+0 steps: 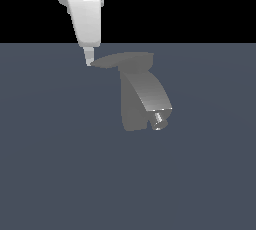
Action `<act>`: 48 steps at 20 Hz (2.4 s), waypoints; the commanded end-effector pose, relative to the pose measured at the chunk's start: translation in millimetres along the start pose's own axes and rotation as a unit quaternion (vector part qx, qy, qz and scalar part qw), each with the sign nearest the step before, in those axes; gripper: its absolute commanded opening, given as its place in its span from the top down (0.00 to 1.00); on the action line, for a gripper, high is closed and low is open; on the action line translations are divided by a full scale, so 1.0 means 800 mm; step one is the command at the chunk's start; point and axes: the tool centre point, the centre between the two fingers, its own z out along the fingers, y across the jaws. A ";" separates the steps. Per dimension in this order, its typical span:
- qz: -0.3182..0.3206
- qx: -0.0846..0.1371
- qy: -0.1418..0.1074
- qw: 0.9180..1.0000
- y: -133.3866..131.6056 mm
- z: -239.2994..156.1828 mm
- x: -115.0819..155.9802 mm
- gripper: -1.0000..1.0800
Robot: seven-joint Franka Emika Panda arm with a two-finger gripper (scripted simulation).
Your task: Turn on the faucet by rotating a designated handle.
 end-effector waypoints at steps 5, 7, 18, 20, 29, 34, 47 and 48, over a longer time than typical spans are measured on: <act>0.000 0.000 0.001 1.000 0.015 0.000 0.007 1.00; 0.000 0.000 0.001 1.000 0.023 0.000 0.014 1.00; 0.001 -0.001 0.000 1.000 0.070 0.000 0.054 1.00; 0.001 -0.001 0.000 1.000 0.078 0.000 0.061 1.00; 0.002 -0.002 0.000 1.000 0.113 0.000 0.091 1.00; -0.002 -0.001 0.000 1.000 0.109 0.000 0.108 1.00; 0.000 -0.001 0.000 1.000 0.116 0.000 0.187 1.00; 0.000 -0.001 0.000 1.000 0.117 0.000 0.192 1.00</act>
